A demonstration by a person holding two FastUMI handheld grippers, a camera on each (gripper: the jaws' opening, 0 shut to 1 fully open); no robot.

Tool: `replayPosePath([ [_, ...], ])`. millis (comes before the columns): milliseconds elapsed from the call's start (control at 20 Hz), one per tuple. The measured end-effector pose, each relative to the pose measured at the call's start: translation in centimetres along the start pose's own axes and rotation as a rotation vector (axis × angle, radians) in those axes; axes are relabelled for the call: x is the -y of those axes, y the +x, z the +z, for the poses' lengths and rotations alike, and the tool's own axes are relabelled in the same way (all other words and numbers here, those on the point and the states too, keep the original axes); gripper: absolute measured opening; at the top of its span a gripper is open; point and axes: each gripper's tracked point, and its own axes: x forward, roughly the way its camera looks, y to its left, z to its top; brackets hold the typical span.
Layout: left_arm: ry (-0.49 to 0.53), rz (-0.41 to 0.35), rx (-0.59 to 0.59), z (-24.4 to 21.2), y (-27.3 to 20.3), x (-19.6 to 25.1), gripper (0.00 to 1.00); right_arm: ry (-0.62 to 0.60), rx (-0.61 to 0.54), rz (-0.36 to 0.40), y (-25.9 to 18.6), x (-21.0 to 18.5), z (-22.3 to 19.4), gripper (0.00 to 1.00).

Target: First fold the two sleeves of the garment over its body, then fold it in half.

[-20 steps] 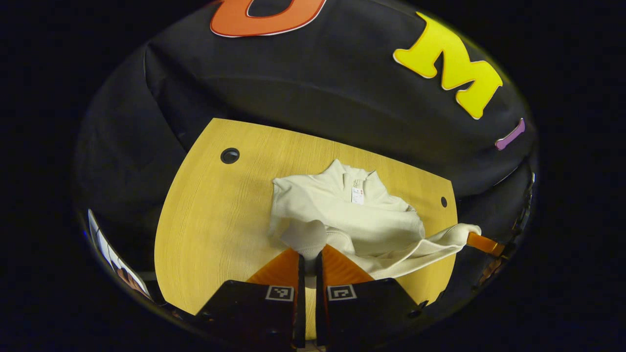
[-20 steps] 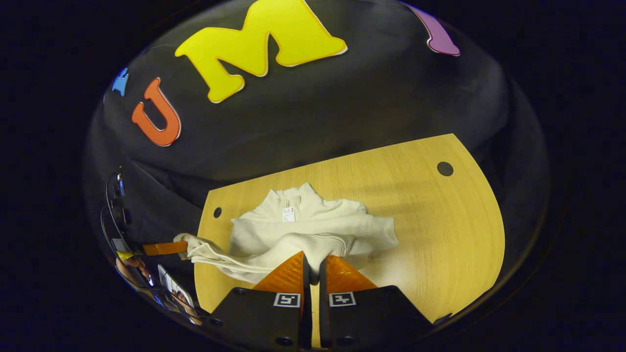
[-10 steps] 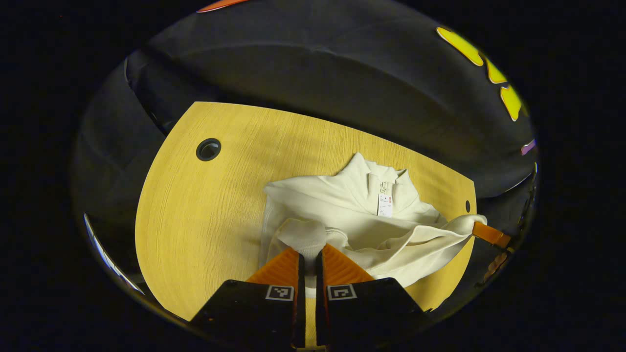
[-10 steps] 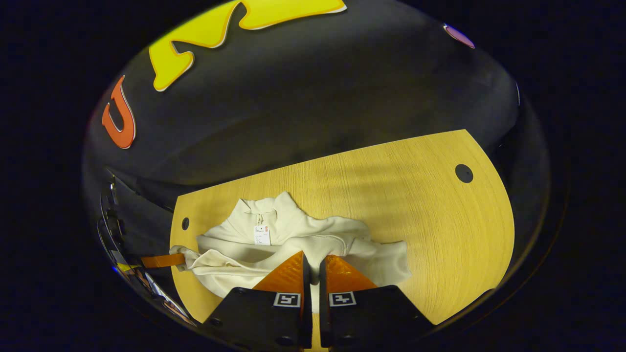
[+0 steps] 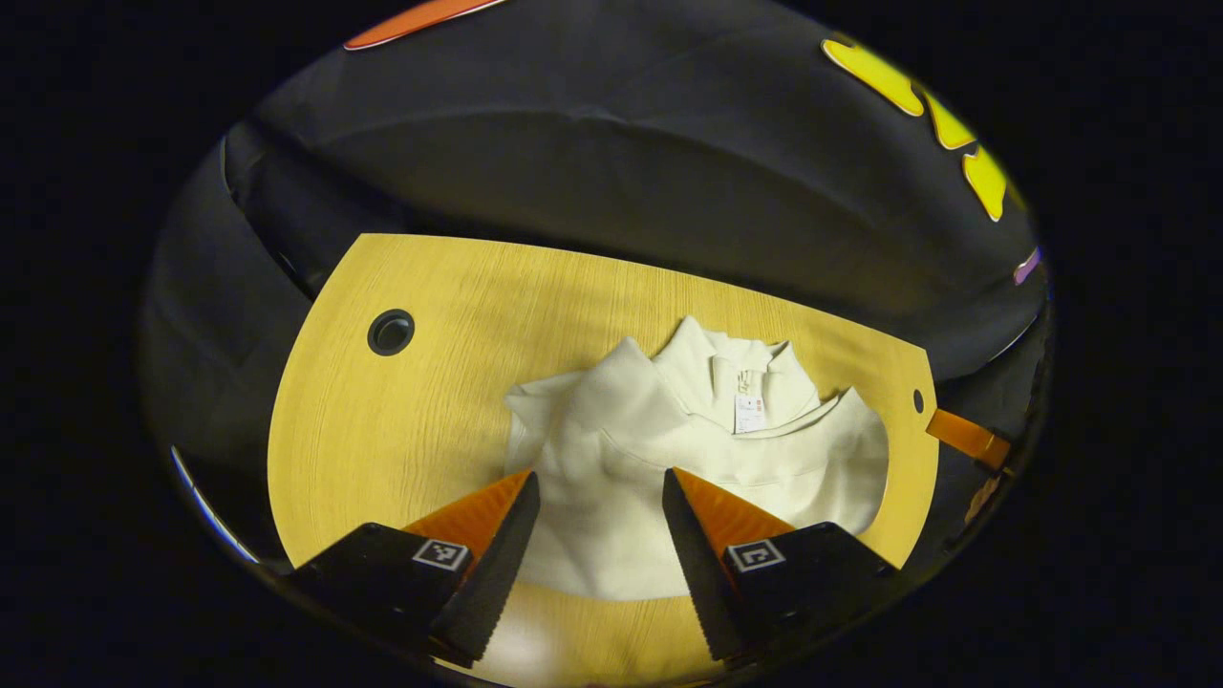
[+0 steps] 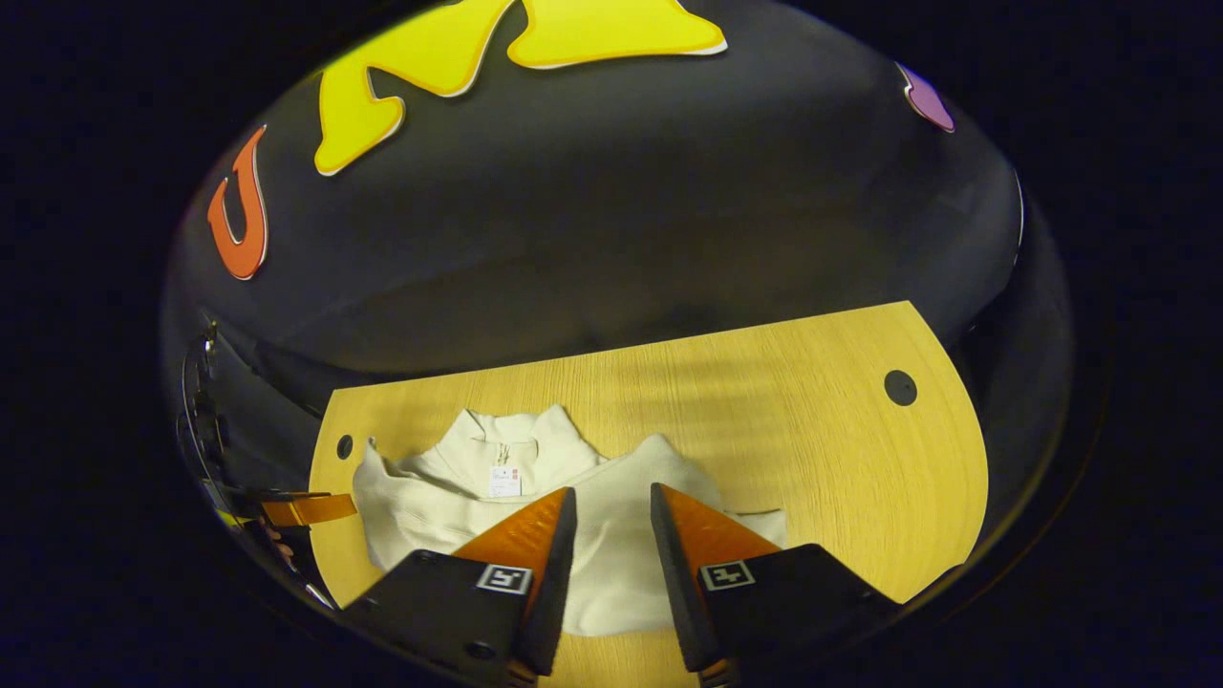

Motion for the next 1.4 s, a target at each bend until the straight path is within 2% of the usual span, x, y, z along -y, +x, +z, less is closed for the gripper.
replayPosePath([
  [50,0.0,-0.009,0.016,0.2,-0.3,0.1,0.88,-0.015,0.007,-0.001,-0.1,0.0,0.0,0.55],
  [100,0.001,-0.011,0.041,0.6,-0.6,0.4,0.91,-0.033,0.017,-0.014,-0.2,0.2,0.0,0.75],
  [150,0.004,-0.01,0.072,1.2,-0.8,0.5,0.98,-0.05,0.028,-0.022,-0.6,0.2,0.1,0.77],
  [250,0.013,0.004,0.142,2.4,-2.1,0.6,0.99,-0.073,0.058,-0.032,-1.9,0.0,0.6,0.9],
  [300,0.021,0.009,0.179,2.9,-3.0,0.7,0.98,-0.082,0.078,-0.036,-2.6,-0.2,1.0,0.87],
  [350,0.03,0.007,0.213,3.3,-4.1,1.0,0.98,-0.087,0.108,-0.052,-3.7,0.0,1.6,0.92],
  [500,0.049,-0.047,0.323,4.1,-9.3,2.2,0.99,-0.118,0.207,-0.062,-8.2,-0.6,3.5,0.96],
  [600,0.055,-0.038,0.442,5.1,-13.9,2.4,0.99,-0.16,0.302,-0.076,-12.5,-0.8,4.8,0.96],
  [700,0.071,0.014,0.569,5.8,-18.4,1.7,0.99,-0.217,0.412,-0.071,-17.8,-1.7,6.1,0.93],
  [750,0.078,0.03,0.631,5.8,-20.7,1.6,0.98,-0.243,0.464,-0.076,-20.5,-2.0,6.4,0.95],
  [800,0.081,0.028,0.689,5.9,-23.2,1.5,0.99,-0.264,0.513,-0.088,-23.1,-1.9,6.4,0.93],
  [900,0.078,-0.006,0.814,5.6,-28.0,1.6,0.98,-0.304,0.627,-0.158,-28.3,-1.4,6.9,0.96],
  [1000,0.076,0.012,0.912,4.7,-31.6,1.9,0.98,-0.327,0.713,-0.151,-31.5,-3.0,6.4,0.94],
  [1050,0.075,0.026,0.934,4.0,-32.4,2.1,1.0,-0.33,0.746,-0.14,-33.1,-3.5,5.9,0.94],
  [1200,0.064,0.043,0.933,1.6,-34.4,1.2,0.97,-0.34,0.808,-0.109,-38.6,-4.1,2.0,0.94],
  [1300,0.071,0.079,0.955,-0.8,-35.3,-0.3,1.0,-0.313,0.827,-0.101,-40.4,-3.8,0.1,0.94],
  [1350,0.068,0.092,0.969,-1.8,-35.7,-0.7,0.98,-0.299,0.834,-0.079,-41.1,-4.2,-0.8,0.93],
  [1400,0.06,0.082,0.968,-2.7,-36.0,-0.4,1.0,-0.288,0.831,-0.052,-41.1,-4.6,-2.0,0.94],
])
